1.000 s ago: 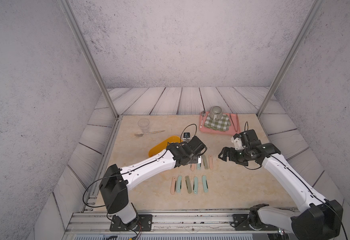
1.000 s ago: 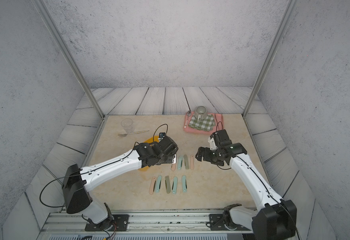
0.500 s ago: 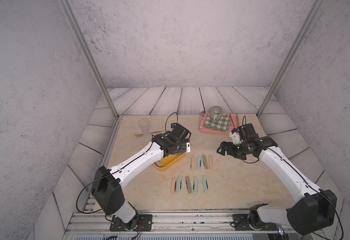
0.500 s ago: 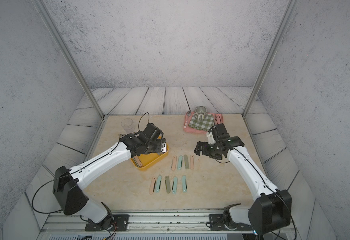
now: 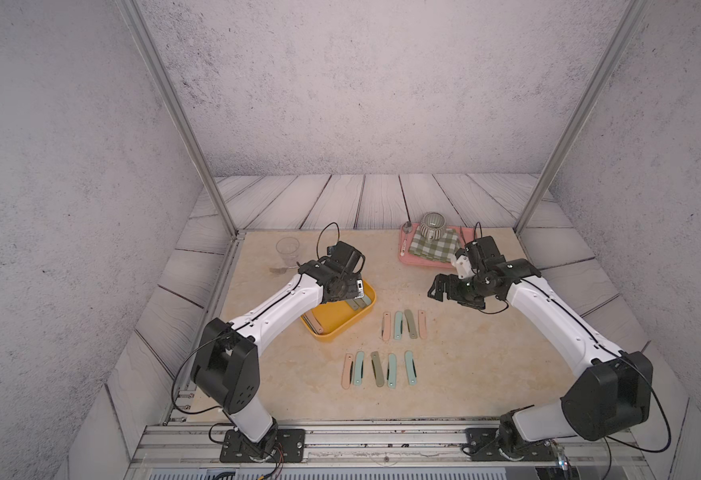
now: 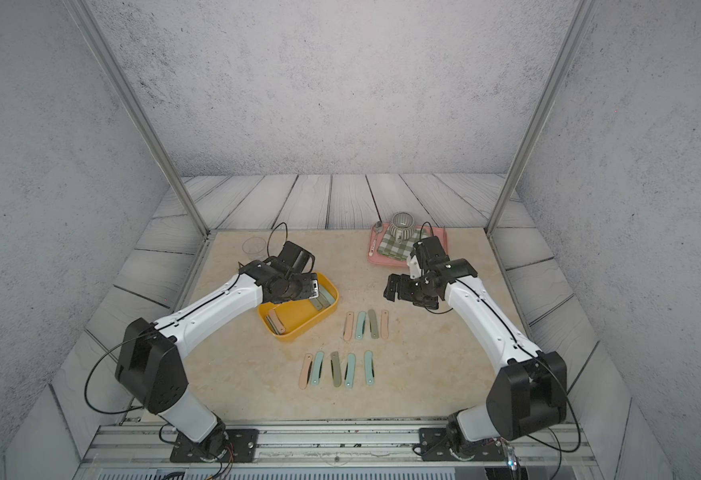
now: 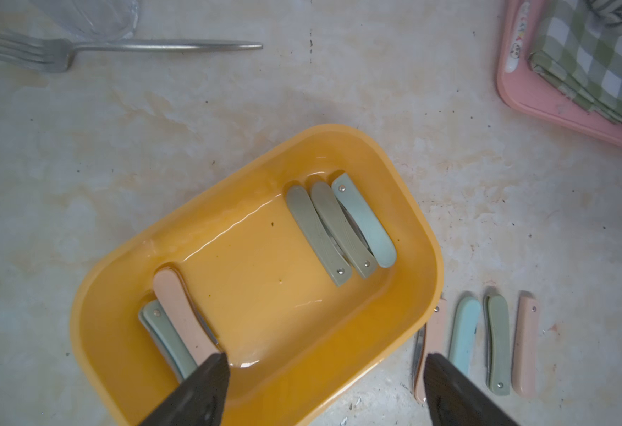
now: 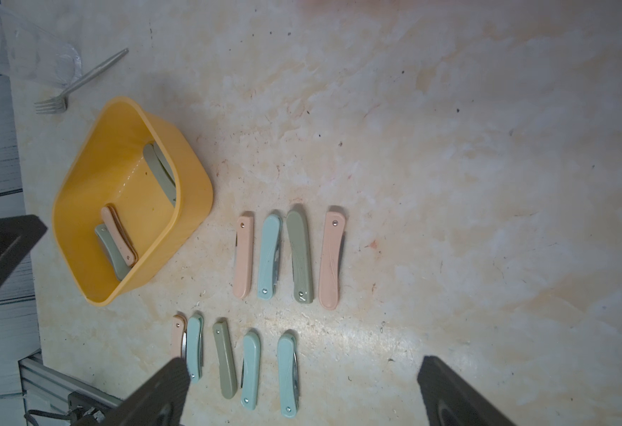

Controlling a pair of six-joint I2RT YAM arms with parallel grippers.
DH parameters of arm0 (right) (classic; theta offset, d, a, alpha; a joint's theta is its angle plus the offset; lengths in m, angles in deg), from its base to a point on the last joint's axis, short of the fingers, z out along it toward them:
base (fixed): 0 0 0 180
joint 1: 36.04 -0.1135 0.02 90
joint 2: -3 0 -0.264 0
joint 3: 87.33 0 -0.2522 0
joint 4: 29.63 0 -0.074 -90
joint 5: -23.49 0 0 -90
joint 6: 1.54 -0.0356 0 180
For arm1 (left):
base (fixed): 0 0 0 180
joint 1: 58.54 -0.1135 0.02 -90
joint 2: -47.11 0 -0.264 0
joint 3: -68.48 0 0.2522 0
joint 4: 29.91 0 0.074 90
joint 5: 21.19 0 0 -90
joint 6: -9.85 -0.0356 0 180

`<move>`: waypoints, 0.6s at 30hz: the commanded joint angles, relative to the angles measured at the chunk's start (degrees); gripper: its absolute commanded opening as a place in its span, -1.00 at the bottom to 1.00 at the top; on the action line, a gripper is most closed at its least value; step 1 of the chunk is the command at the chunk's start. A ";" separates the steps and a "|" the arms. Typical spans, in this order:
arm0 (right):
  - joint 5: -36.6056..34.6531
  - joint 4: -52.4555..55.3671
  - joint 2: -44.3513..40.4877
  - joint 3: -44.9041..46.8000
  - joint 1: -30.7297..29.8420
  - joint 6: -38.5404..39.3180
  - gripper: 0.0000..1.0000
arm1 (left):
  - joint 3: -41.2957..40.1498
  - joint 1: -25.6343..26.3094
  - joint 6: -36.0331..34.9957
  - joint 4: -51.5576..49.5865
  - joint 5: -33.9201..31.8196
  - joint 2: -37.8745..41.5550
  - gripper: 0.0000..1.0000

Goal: Take the fruit knife out of the storage box
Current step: Place the fruit knife at the center of the board, then pick up the fruit knife from the storage box.

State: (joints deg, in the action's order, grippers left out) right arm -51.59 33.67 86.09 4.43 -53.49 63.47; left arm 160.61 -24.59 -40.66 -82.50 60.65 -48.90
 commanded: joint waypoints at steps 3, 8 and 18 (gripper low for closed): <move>-1.20 2.18 2.43 -3.38 -0.97 1.43 0.97 | -0.49 -2.77 1.82 1.37 1.46 -4.80 0.60; -1.46 2.71 4.48 -5.15 -1.51 1.87 0.98 | 0.83 -5.21 3.16 3.80 5.00 -9.90 0.43; -1.79 3.46 7.30 -7.07 -1.58 2.49 0.98 | 6.25 -6.04 3.14 5.04 7.33 -18.60 0.26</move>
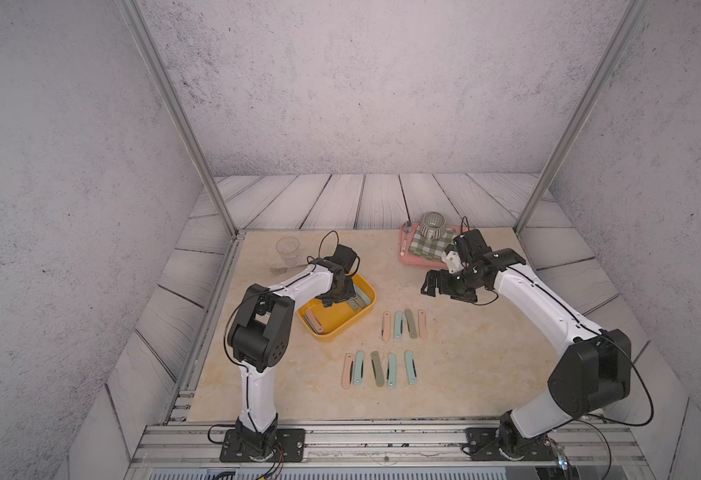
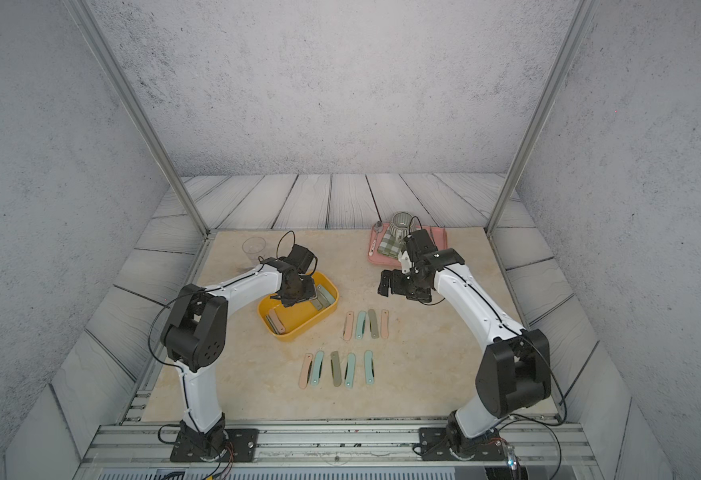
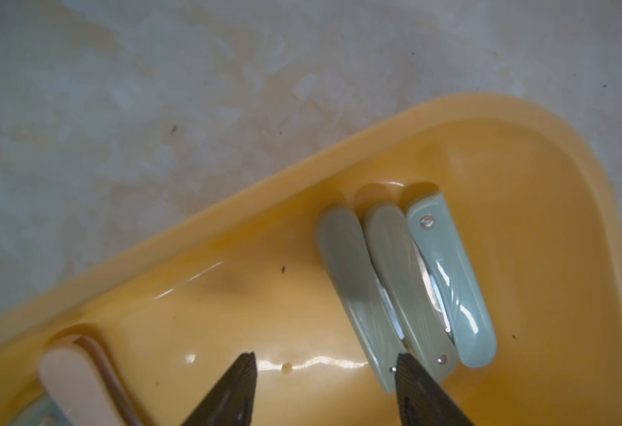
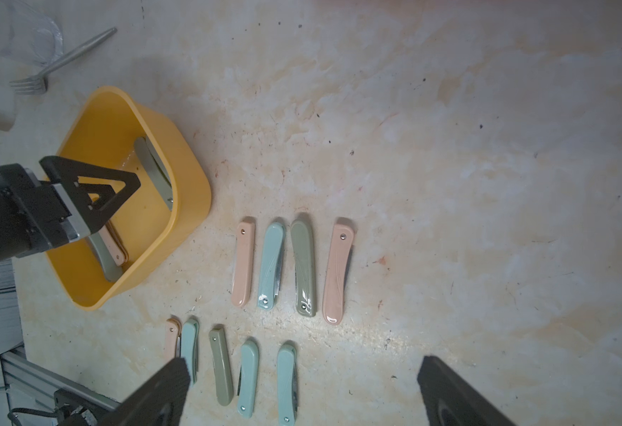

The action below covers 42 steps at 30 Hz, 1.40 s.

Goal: Take the fruit knife out of the storage box
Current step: Pick up the fruit knife from the storage box.

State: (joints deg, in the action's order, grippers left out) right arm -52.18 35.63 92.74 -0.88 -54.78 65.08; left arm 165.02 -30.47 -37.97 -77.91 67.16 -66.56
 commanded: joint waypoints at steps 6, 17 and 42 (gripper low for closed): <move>-1.15 1.58 1.46 -2.21 -0.32 1.14 0.98 | 2.34 -0.21 0.60 0.57 0.78 -3.54 0.20; -0.90 1.32 1.67 -1.84 -0.31 1.15 0.98 | 2.43 -0.21 -0.60 0.71 0.59 -6.43 0.11; 0.00 0.95 1.75 -1.36 -0.37 1.01 0.98 | 0.09 -0.21 -1.04 0.03 0.07 -4.87 -0.15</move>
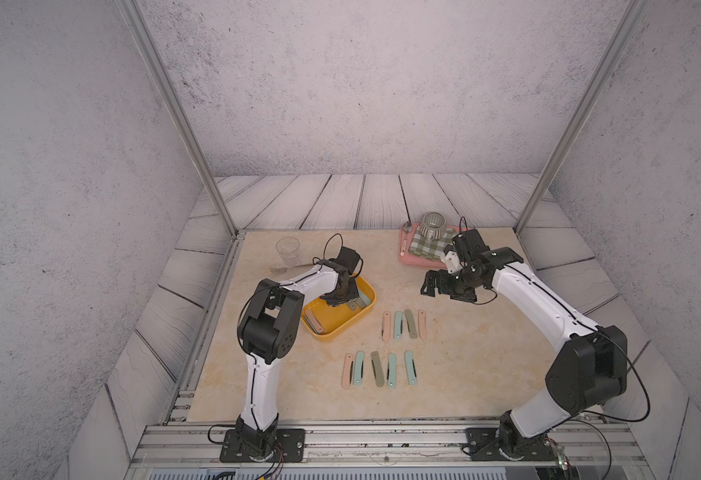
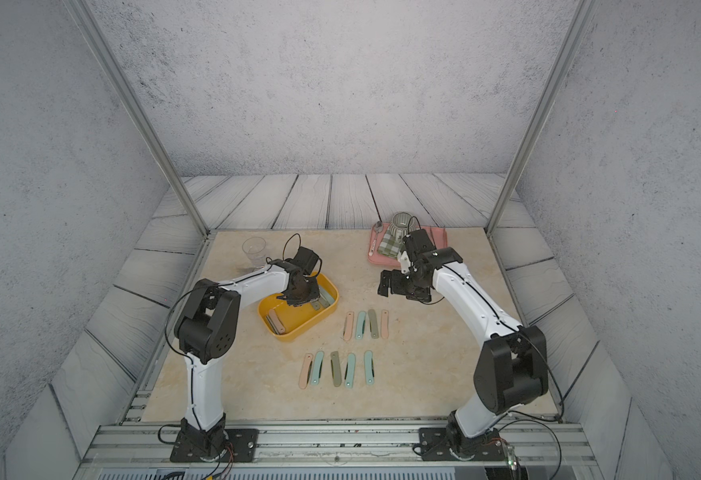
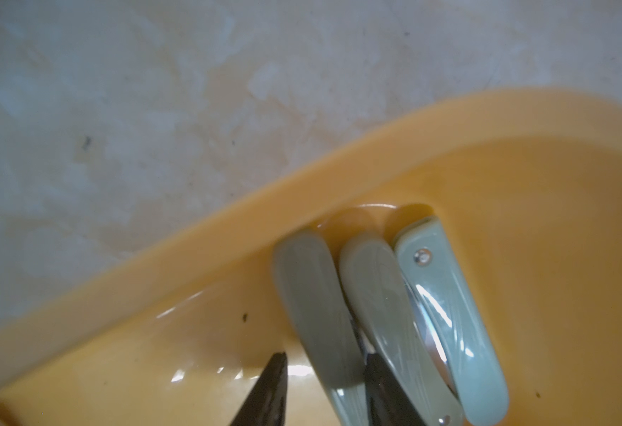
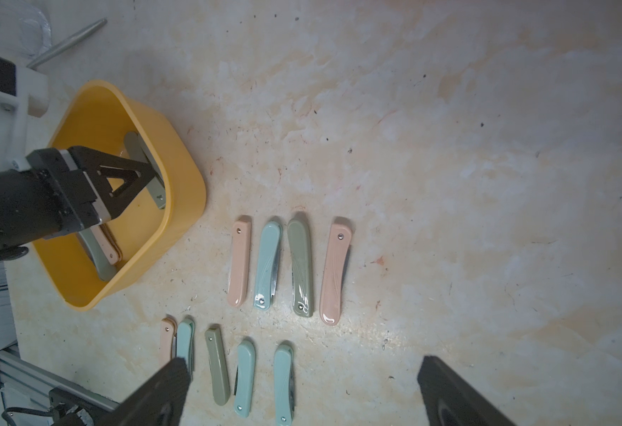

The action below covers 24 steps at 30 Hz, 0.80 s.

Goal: Take the fruit knife out of the storage box
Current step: Pick up the fruit knife from the storage box.

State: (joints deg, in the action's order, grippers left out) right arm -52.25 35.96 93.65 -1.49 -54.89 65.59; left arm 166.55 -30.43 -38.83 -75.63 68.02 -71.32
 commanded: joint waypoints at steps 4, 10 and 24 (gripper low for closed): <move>0.33 0.59 0.85 -0.78 -0.19 0.64 0.98 | -1.02 -0.25 -0.11 -2.05 -0.20 -0.97 -0.15; 0.61 0.68 1.18 -1.06 -0.22 0.86 0.97 | -1.75 -0.26 0.21 -2.14 -0.08 -0.53 -0.38; 1.03 0.77 1.55 -1.57 -0.19 1.03 0.98 | -3.23 -0.25 -1.24 -2.93 -1.51 4.63 -0.31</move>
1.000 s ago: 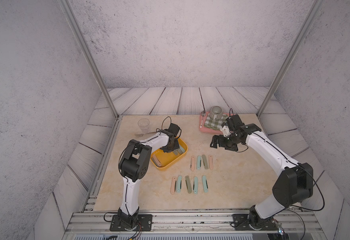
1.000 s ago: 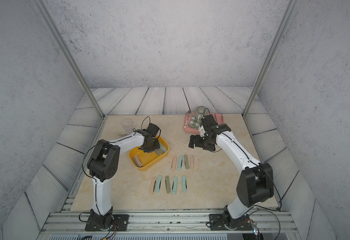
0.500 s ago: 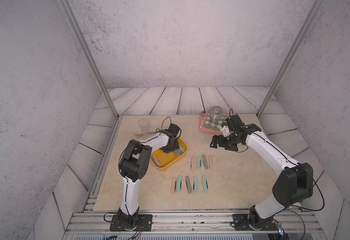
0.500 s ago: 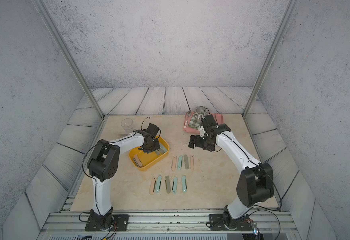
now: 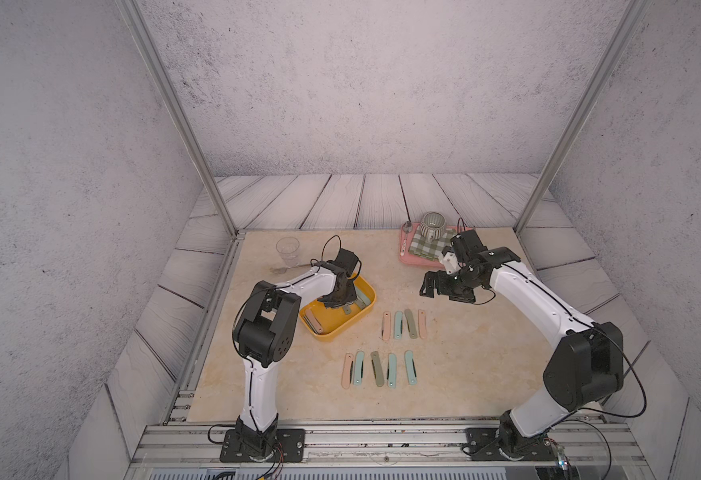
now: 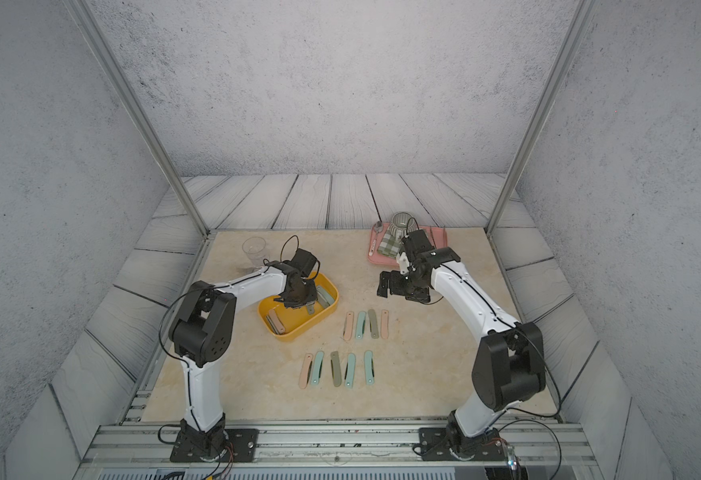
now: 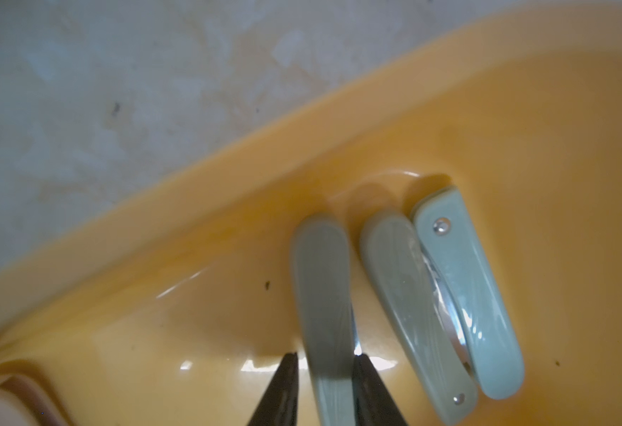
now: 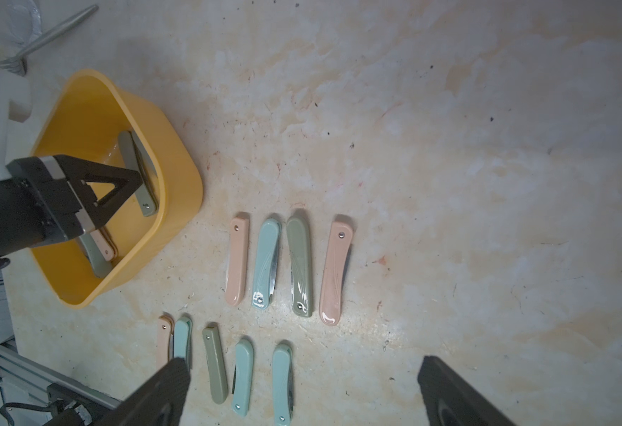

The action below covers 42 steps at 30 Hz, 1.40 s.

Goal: Take the fruit knife out of the storage box
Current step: Pick up the fruit knife from the storage box.

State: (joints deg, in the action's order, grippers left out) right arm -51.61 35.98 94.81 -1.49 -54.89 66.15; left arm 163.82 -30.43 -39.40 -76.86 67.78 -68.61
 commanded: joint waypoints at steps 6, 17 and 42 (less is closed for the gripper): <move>0.50 0.79 0.46 -1.68 -0.21 0.48 0.98 | 0.30 -0.17 -1.15 -1.29 -0.63 2.68 -0.02; 0.63 0.48 0.62 -1.59 -0.31 0.14 0.98 | 0.13 -0.17 -0.64 0.16 0.24 1.25 0.07; 1.80 -0.21 2.36 -1.77 -0.58 0.09 0.97 | -3.35 -0.35 -0.89 0.45 0.26 -1.55 -0.38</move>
State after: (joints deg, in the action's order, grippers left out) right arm -50.54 35.72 96.45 -1.49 -55.11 66.15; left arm 162.79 -30.47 -39.96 -74.63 67.34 -69.77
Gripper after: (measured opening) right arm 0.989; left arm 0.317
